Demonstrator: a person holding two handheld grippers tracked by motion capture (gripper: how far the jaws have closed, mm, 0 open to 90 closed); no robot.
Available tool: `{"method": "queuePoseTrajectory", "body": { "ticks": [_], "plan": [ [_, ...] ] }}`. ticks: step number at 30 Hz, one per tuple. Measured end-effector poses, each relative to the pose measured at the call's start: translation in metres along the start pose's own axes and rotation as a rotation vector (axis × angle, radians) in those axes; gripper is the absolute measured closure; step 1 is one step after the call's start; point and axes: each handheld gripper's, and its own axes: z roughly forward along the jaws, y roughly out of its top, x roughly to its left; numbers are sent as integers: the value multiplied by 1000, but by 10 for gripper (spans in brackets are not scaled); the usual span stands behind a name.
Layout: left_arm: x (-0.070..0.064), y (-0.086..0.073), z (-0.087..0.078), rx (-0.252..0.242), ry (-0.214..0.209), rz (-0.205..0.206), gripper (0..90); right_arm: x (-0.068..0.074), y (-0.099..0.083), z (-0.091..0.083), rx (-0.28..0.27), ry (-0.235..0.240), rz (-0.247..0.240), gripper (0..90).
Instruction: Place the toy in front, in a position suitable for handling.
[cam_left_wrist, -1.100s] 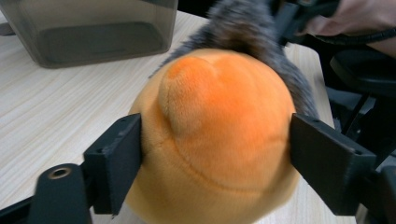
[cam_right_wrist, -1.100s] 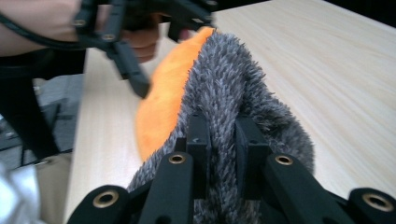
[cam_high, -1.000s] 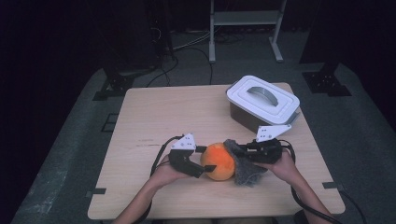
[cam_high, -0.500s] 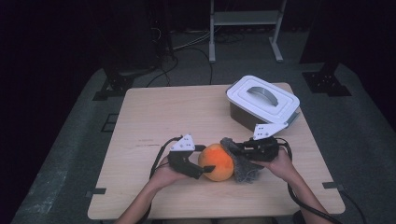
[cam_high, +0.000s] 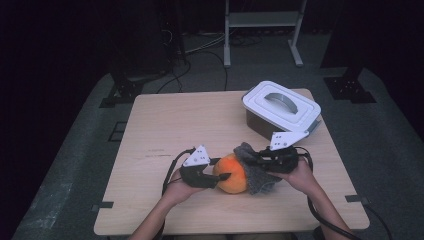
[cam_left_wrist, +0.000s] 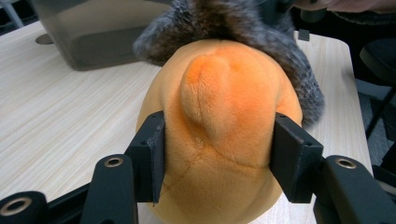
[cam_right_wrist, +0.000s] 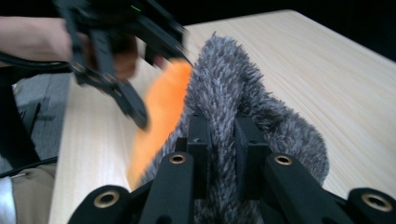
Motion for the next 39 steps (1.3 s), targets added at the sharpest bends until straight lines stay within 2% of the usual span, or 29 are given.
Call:
{"method": "queuePoseTrajectory", "body": {
  "ticks": [2,5,8,11,13,17,19,22,25,27,29,31,33,34,36,39],
  "plan": [
    [0,2,-2,-3,7,0,433,-4,-8,-4,7,-21,23,778],
    [-1,2,-2,-9,13,-11,434,-3,-12,-8,-15,-17,40,777],
    [0,3,-1,-15,22,-35,434,7,-2,-6,-62,22,9,776],
    [5,0,-3,-22,31,-70,434,10,0,2,-39,22,-16,774],
    [8,-2,-5,-29,42,-106,433,5,-5,5,-29,19,0,774],
    [11,-3,-6,-37,49,-143,430,-4,-14,4,-13,-17,41,774],
    [10,-3,-4,-40,47,-146,429,1,-11,3,-29,-11,28,774],
    [8,-2,-1,-41,60,-156,424,13,-1,7,-44,9,-18,773],
    [9,-2,-1,-43,65,-164,421,21,3,14,-15,1,-68,772],
    [10,-2,-2,-43,63,-172,420,17,-1,15,-14,9,-55,774],
    [11,-3,-2,-46,64,-182,419,10,-6,12,-3,-7,-41,775],
    [11,-3,-3,-46,60,-178,420,5,-10,10,6,-23,-19,774],
    [7,-2,-2,-38,54,-131,419,1,-13,6,1,-33,-3,774],
    [7,-2,-2,-38,54,-131,418,2,-11,5,-12,-28,2,774],
    [1,-1,0,-22,41,-74,418,6,-7,4,-29,-18,-12,774],
    [-5,1,1,-4,43,-22,417,11,-2,5,-34,-7,-26,773]
  ]
}}
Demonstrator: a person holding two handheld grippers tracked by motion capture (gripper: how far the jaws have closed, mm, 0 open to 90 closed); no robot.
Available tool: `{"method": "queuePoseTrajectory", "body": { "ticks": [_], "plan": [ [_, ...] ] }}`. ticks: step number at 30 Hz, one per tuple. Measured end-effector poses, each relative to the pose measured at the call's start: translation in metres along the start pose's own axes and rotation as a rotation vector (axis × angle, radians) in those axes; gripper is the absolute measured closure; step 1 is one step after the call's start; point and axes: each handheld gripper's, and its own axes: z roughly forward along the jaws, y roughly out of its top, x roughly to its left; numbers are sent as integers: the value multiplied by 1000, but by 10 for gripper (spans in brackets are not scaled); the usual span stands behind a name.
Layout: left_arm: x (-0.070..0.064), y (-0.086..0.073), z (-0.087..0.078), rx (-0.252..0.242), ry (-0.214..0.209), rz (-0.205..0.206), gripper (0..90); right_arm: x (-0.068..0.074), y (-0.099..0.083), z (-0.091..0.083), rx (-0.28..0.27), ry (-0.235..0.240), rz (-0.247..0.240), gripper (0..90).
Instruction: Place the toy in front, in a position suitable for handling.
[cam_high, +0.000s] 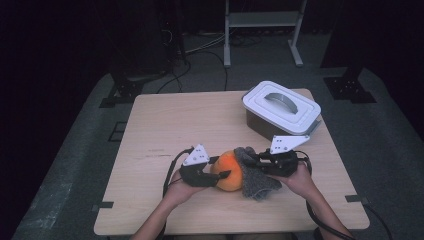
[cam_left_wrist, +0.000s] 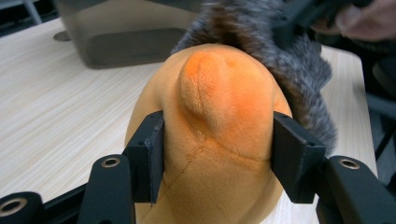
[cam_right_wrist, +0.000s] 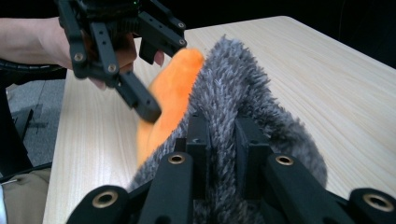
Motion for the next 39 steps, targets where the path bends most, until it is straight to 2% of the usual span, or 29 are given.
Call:
{"method": "queuePoseTrajectory", "body": {
  "ticks": [2,5,7,9,12,14,17,22,24,27,29,31,33,36,39],
  "plan": [
    [1,0,-1,2,4,-2,418,-3,-3,0,2,3,6,774],
    [1,-1,-2,0,1,-2,419,-11,-11,-3,25,-32,30,774],
    [-1,0,-2,8,-6,19,419,-17,-14,-7,34,-50,48,773],
    [-4,0,-1,15,-15,52,417,-16,-14,-10,16,-36,61,772],
    [-11,1,1,26,-30,112,415,-10,-6,-10,-8,-12,42,772],
    [-14,2,2,34,-24,137,414,-7,-3,-8,2,-6,26,772],
    [-14,1,1,39,-19,140,415,-10,-7,-6,16,6,44,772],
    [-14,2,2,36,-16,139,416,-18,-14,-12,31,-10,83,772],
    [-15,3,2,39,-16,145,417,-13,-9,-12,21,-4,69,772],
    [-18,5,3,43,-12,163,418,0,4,-8,2,31,21,772],
    [-17,6,1,47,-5,154,418,6,9,-5,-2,50,4,772],
    [-16,7,-1,50,0,149,420,6,9,-4,3,49,0,773],
    [-14,8,-3,47,-1,130,424,0,4,-5,17,33,22,773],
    [-12,9,-5,49,-4,126,425,-8,-5,-6,23,32,64,773],
    [-12,9,-6,48,-8,118,424,-7,-3,-8,13,41,66,773]
  ]
}}
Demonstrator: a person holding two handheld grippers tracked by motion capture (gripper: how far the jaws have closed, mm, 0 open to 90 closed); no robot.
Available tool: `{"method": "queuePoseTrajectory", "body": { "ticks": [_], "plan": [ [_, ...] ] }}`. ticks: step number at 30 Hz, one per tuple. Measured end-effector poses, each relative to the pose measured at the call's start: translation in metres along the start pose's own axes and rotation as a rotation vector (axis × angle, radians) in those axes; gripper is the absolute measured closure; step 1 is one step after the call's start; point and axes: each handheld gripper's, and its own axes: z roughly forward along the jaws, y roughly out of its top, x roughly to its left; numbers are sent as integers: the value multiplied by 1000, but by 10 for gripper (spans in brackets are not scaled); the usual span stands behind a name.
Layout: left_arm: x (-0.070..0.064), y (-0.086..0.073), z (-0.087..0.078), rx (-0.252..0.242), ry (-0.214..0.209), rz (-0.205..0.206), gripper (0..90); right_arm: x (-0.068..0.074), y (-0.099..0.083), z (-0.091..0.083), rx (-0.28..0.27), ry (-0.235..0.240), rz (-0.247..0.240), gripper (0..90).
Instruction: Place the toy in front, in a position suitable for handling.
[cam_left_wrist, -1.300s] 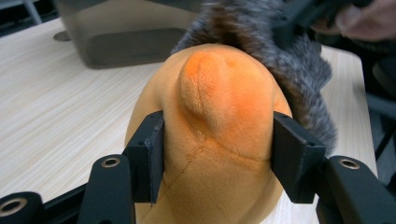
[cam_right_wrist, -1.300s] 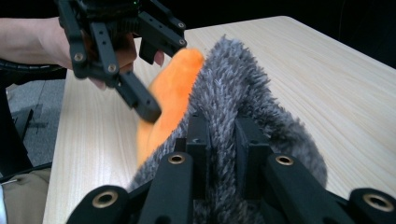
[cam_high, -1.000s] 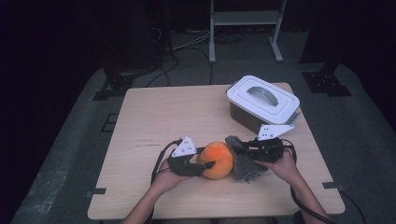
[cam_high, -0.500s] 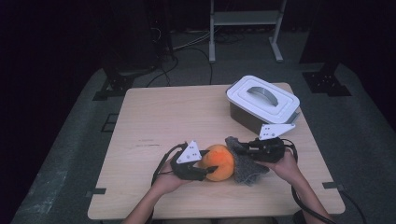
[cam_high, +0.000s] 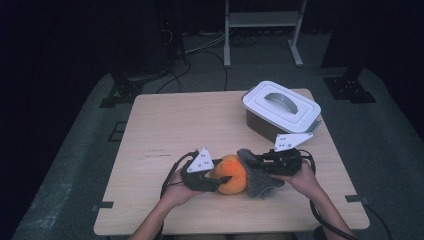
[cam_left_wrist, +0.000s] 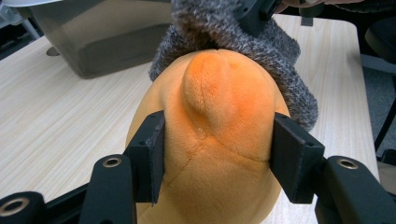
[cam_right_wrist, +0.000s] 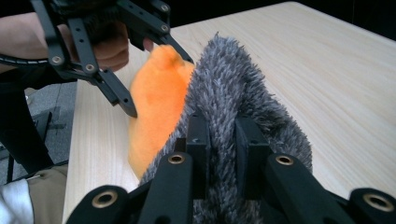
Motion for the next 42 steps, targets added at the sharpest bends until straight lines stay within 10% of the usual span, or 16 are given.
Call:
{"method": "queuePoseTrajectory", "body": {
  "ticks": [23,29,42],
  "plan": [
    [4,0,-6,-20,5,-31,431,16,15,10,-5,6,-64,770],
    [7,-3,-7,-23,3,-50,430,3,2,13,19,23,-4,768],
    [1,-3,-2,-13,-6,-2,428,9,11,16,18,18,-35,767]
  ]
}}
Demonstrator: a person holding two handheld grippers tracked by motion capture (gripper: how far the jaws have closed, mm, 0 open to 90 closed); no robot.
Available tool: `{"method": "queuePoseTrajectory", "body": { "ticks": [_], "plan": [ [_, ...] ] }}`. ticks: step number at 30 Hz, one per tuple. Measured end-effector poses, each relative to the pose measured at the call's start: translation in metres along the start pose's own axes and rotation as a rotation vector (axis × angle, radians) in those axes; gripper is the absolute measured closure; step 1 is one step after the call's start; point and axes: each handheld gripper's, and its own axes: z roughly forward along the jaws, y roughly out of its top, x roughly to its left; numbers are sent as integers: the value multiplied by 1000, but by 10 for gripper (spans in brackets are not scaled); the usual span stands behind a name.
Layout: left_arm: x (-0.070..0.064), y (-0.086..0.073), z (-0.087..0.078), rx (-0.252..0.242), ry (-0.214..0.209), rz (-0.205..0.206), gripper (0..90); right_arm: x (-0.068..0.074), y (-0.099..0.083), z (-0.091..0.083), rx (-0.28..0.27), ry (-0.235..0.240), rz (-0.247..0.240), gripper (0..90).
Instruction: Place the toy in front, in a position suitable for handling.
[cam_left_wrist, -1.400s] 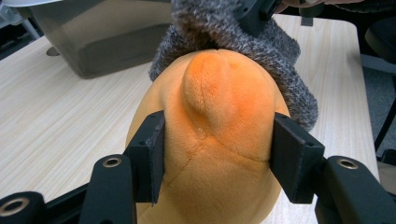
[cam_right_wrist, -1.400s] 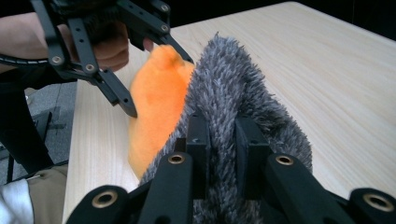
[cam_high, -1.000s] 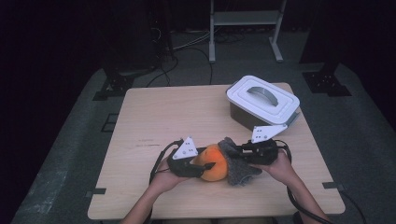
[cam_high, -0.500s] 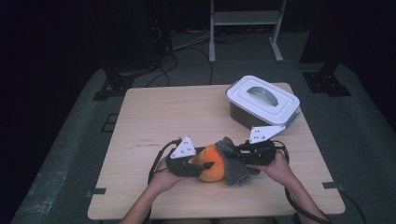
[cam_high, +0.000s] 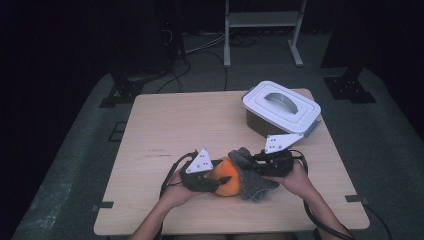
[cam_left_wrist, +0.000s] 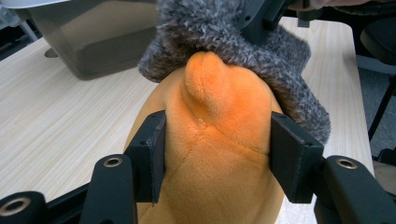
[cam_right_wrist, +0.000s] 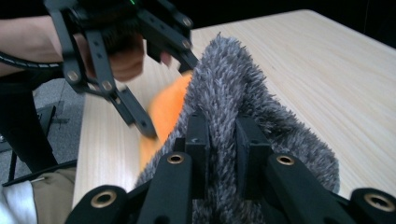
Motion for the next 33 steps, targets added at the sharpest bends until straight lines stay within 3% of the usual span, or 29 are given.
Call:
{"method": "queuePoseTrajectory", "body": {
  "ticks": [5,8,9,12,13,16,23,27,29,31,33],
  "plan": [
    [0,-1,1,5,-25,8,425,-10,-10,-2,5,7,51,766],
    [-4,0,2,6,-41,43,423,-4,-3,-3,-12,6,25,767],
    [-8,1,3,12,-46,75,423,-2,0,-3,-24,15,15,767],
    [-14,3,5,38,-50,132,422,4,8,-1,-15,24,-19,767],
    [-14,3,5,40,-49,132,422,4,7,1,-7,25,-17,767],
    [-13,2,5,31,-45,113,426,-1,0,2,6,22,7,767],
    [-1,-1,1,-7,-29,5,433,-16,-19,-5,48,-40,59,768],
    [3,5,-4,-20,-24,-56,448,-9,-10,-9,-6,-28,41,767],
    [2,8,-6,-20,-16,-69,448,-2,-2,-9,-46,2,15,766],
    [2,8,-6,-6,-3,-63,448,4,3,-6,-39,0,-13,767],
    [4,3,-5,0,0,-79,446,2,-1,-2,-21,1,-4,767]
  ]
}}
